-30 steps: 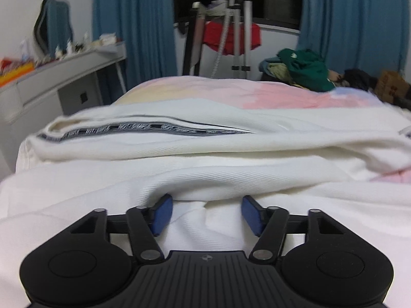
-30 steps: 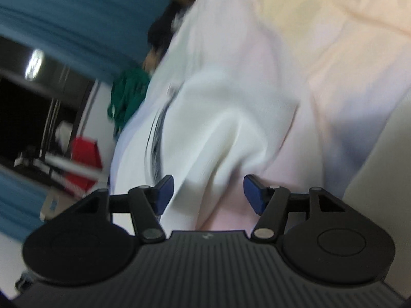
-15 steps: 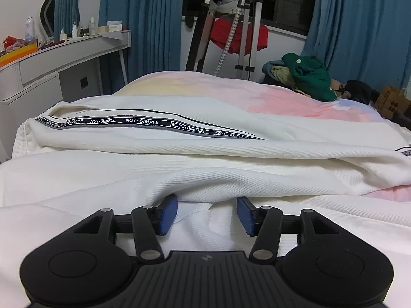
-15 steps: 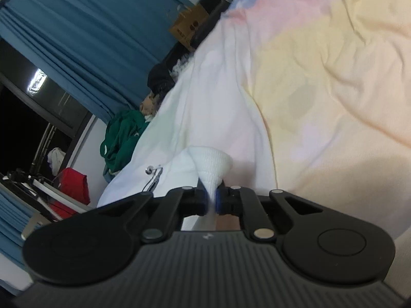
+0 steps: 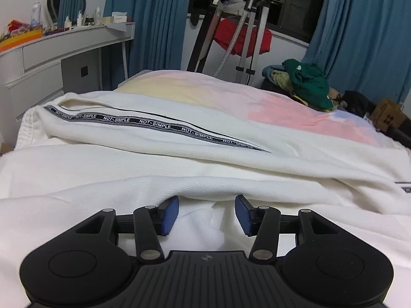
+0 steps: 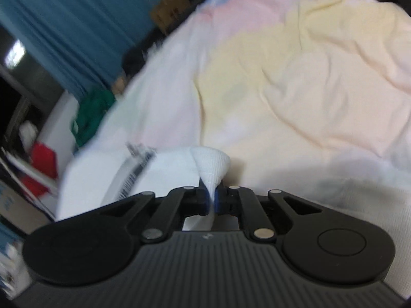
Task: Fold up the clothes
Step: 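Pinch the pant fabric again with the right gripper and smooth it, then grasp the white pant cuff with the right gripper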
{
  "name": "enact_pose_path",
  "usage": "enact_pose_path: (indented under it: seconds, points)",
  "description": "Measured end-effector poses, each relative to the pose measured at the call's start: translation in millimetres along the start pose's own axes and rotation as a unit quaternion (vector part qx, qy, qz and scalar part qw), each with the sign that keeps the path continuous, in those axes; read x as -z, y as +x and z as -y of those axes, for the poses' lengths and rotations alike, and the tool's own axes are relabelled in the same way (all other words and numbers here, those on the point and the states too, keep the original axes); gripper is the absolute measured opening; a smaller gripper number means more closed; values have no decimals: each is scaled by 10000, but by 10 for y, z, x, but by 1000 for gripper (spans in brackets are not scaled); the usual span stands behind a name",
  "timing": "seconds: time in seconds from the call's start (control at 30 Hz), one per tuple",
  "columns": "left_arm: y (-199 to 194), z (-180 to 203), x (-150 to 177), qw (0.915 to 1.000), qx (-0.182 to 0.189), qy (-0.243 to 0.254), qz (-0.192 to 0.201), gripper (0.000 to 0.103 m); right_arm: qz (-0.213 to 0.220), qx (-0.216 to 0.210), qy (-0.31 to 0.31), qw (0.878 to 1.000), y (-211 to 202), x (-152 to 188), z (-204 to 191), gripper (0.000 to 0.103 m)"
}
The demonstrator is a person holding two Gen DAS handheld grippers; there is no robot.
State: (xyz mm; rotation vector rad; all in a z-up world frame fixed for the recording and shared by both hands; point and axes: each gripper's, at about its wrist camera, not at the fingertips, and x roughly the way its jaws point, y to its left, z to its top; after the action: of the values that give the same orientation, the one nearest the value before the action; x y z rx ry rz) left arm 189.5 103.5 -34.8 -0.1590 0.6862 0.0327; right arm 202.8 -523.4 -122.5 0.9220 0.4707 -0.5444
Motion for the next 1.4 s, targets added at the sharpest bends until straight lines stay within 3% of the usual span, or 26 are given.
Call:
enact_pose_path:
  seconds: [0.13, 0.33, 0.4, 0.43, 0.5, 0.7, 0.87, 0.97, 1.07, 1.23, 1.33, 1.4]
  points:
    - [-134, 28, 12, 9999, 19, 141, -16, 58, 19, -138, -8, 9999, -188, 16, -26, 11]
    - [-336, 59, 47, 9997, 78, 216, 6, 67, 406, -46, -234, 9989, -935, 125, -30, 14]
    - [-405, 48, 55, 9998, 89, 203, 24, 70, 541, 70, -90, 9985, -1229, 153, 57, 36]
    - [-439, 43, 60, 9998, 94, 197, 33, 71, 612, 124, 44, 9980, -1366, 158, 121, 42]
    - [-509, 31, 68, 9998, 105, 184, 51, 72, 699, 244, 300, 9968, -1601, 160, 254, 67]
    - [-716, -2, 92, 9997, 138, 146, 104, 78, 205, 645, 1214, 9903, -1820, 240, 634, 68]
    - [-889, -30, 113, 9997, 165, 115, 149, 78, -462, 857, 2086, 9731, -1796, 415, 983, 68]
    - [-923, -44, 97, 9997, 127, 56, 181, 78, -1068, 119, 2783, 9545, -1532, 472, 1121, 68]
    - [-918, -67, 81, 9998, 108, -54, 167, 78, -1241, -223, 2716, 9541, -1305, 418, 1081, 68]
    - [-902, -119, 70, 9996, 106, -250, 119, 78, -1117, -635, 2256, 9657, -1125, 252, 962, 69]
    - [-883, -128, 49, 9992, 131, -361, 90, 78, -422, -825, 1739, 9804, -1343, 138, 806, 69]
    - [-870, -122, 41, 9990, 170, -411, 58, 78, 7, -1110, 1583, 9811, -1514, 90, 746, 69]
